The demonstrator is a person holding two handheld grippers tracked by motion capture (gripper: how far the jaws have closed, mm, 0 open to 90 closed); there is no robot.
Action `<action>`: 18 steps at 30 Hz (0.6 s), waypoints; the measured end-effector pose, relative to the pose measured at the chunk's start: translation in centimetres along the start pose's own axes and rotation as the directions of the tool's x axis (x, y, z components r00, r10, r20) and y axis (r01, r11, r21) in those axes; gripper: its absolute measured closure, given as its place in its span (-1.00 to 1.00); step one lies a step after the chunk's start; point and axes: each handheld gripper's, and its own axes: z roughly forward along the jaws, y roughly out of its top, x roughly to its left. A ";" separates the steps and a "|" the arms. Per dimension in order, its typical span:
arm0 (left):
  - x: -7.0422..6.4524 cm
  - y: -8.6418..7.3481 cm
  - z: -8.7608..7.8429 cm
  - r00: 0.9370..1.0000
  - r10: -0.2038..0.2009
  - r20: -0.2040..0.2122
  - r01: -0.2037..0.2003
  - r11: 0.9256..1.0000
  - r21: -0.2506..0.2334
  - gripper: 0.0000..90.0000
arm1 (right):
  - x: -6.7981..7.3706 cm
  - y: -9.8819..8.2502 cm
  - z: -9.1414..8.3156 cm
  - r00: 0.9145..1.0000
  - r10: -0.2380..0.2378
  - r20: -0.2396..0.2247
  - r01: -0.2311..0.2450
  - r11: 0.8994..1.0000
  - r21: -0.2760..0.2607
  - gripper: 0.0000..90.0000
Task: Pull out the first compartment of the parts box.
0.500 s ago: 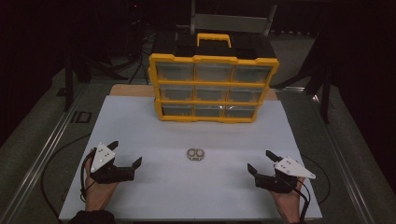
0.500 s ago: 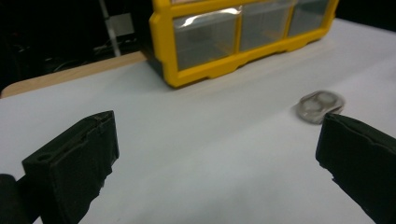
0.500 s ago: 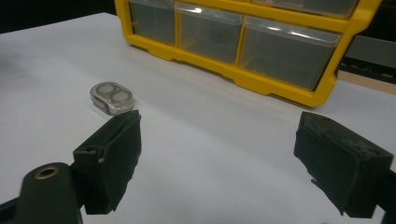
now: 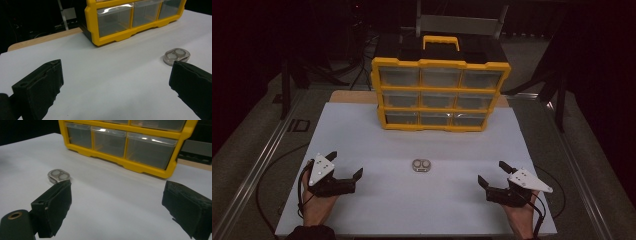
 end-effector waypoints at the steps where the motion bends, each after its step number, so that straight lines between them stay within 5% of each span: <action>1: 0.0 0.1 0.0 1.000 -0.010 0.005 0.010 1.000 0.000 -0.99 | 0.0 0.0 0.0 1.000 0.000 0.003 0.000 1.000 0.000 -0.80; 3: -0.1 0.5 0.0 1.000 -0.019 0.007 0.019 1.000 -0.004 -0.99 | -0.1 -0.1 0.0 1.000 0.005 0.001 -0.005 1.000 0.001 -0.80; 10: -0.5 2.0 0.5 0.999 0.050 0.007 -0.050 0.999 0.017 -0.99 | -0.1 0.0 0.0 1.000 0.000 0.019 0.000 1.000 -0.004 -0.80; 18: -1.1 4.4 1.2 0.989 0.147 0.025 -0.148 0.989 0.014 -0.99 | 0.1 0.1 -0.2 0.999 -0.011 0.048 0.012 1.000 -0.015 -0.80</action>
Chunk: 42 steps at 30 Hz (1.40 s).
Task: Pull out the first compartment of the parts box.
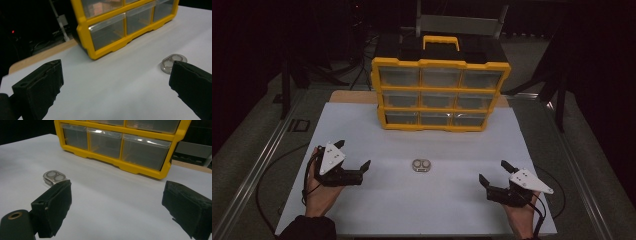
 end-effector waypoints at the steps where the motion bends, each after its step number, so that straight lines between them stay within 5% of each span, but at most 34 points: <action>1: 0.0 0.3 0.2 1.000 0.009 0.006 -0.009 1.000 0.000 -0.99 | 0.0 0.0 0.0 1.000 -0.002 0.003 0.002 1.000 0.000 -0.80; 5: -0.1 1.2 0.7 0.999 0.031 0.021 -0.031 1.000 -0.003 -0.99 | 0.0 0.0 0.0 1.000 -0.006 0.009 0.006 1.000 0.004 -0.80; 18: 0.0 3.2 2.3 0.999 0.007 0.046 -0.005 0.999 -0.047 -0.99 | -0.1 0.2 -0.4 1.000 0.010 0.022 -0.009 1.000 -0.017 -0.80; 42: 0.4 6.6 5.2 0.991 0.112 0.070 -0.109 0.993 -0.043 -0.99 | -0.3 0.2 -0.3 0.999 0.006 0.031 -0.006 1.000 -0.006 -0.80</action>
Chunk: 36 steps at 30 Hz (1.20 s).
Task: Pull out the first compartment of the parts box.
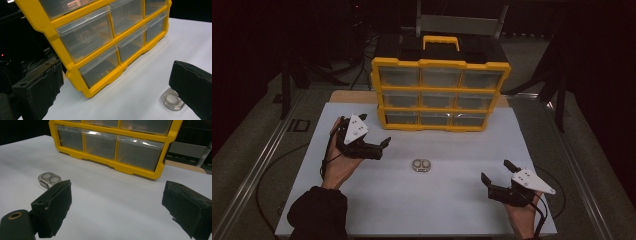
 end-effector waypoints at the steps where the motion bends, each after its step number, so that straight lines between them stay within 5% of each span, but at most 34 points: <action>1: 0.1 0.1 0.2 1.000 0.007 0.002 -0.007 1.000 0.001 -0.99 | 0.0 0.0 0.0 1.000 0.001 0.001 -0.001 1.000 -0.001 -0.80; 23: 0.6 2.3 3.1 0.989 0.142 -0.029 -0.140 0.988 0.057 -0.99 | -0.1 -0.1 0.0 1.000 0.003 0.002 -0.003 1.000 0.004 -0.80; 36: -1.0 2.7 6.2 0.972 0.234 -0.014 -0.231 0.966 0.117 -0.99 | 0.0 -0.1 0.0 1.000 0.002 0.000 -0.002 1.000 0.003 -0.80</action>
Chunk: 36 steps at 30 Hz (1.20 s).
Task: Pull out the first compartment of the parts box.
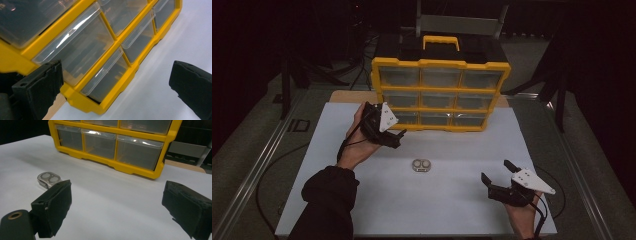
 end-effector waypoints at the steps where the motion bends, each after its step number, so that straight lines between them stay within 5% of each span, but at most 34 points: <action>1: -0.1 0.1 0.2 1.000 0.006 -0.005 -0.006 1.000 0.001 -0.99 | 0.0 0.0 0.0 1.000 0.000 0.001 0.000 1.000 0.000 -0.80; 11: -0.5 0.6 1.5 0.995 0.085 -0.049 -0.083 0.995 0.052 -1.00 | 0.0 0.0 0.0 1.000 0.000 0.005 0.000 1.000 -0.003 -0.80; 19: -0.6 0.9 2.3 0.985 0.150 -0.080 -0.141 0.984 0.110 -1.00 | -0.1 0.0 -0.1 1.000 -0.001 0.004 0.001 1.000 -0.004 -0.80; 31: -0.6 1.6 2.7 0.952 0.267 -0.147 -0.242 0.956 0.165 -1.00 | 0.0 0.0 0.0 1.000 -0.002 0.001 0.002 1.000 0.001 -0.80; 32: -0.5 1.9 2.5 0.943 0.289 -0.166 -0.262 0.951 0.167 -1.00 | 0.0 -0.1 0.0 1.000 -0.006 0.002 0.006 1.000 0.003 -0.80; 36: -0.3 2.2 2.3 0.933 0.310 -0.182 -0.281 0.945 0.167 -1.00 | 0.1 -0.1 0.1 1.000 -0.008 -0.003 0.008 1.000 0.003 -0.80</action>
